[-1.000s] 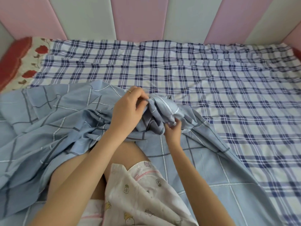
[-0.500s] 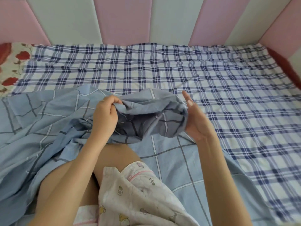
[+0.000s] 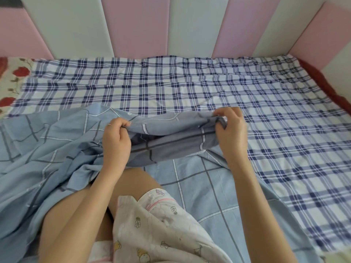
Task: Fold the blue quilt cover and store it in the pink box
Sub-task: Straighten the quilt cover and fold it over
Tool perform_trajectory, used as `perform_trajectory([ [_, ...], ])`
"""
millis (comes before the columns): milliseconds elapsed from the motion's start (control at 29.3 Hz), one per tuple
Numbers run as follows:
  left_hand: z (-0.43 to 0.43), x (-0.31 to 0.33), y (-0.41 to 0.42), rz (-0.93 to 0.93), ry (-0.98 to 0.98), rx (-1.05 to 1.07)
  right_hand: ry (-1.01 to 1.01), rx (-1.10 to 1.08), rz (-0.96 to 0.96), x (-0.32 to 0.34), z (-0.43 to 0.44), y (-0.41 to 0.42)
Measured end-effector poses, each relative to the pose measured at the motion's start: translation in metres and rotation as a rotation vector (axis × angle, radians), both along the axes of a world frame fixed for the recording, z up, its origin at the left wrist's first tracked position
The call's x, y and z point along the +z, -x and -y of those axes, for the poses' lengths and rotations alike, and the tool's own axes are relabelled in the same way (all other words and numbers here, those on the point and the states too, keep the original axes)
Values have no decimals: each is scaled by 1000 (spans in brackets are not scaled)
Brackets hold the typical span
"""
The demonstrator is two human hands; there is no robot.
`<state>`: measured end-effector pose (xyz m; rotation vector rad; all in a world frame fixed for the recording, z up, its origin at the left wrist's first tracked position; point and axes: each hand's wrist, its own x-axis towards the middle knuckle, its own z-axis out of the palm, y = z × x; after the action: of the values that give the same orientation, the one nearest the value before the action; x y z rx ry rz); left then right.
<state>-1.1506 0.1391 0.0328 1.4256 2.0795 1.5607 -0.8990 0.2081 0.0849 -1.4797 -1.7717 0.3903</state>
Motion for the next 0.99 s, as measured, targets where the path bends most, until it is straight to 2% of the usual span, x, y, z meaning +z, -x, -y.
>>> perform_trajectory([
  [103,2,2,-5,-149,-74,-22,-14,-196,101,3,-7,-6],
  [239,10,-7,-11,-615,-155,-91,12,-253,194,8,-16,-15],
  [376,13,-25,-13,-792,-64,-366,93,-222,128,17,-20,-24],
  [444,15,-37,-14,-849,23,-459,194,-157,-4,20,-19,-24],
  [547,20,-46,-21,-948,35,-489,405,-108,-192,27,-18,-29],
  [683,25,-39,-37,-864,140,-518,546,1,-356,35,-15,-37],
  [854,21,-37,-63,-895,404,-511,532,116,-674,37,-11,-37],
  [923,20,-33,-64,-860,376,-442,436,11,-549,32,-13,-40],
  [991,22,-27,-56,-768,292,-374,274,-168,-252,24,-18,-46],
])
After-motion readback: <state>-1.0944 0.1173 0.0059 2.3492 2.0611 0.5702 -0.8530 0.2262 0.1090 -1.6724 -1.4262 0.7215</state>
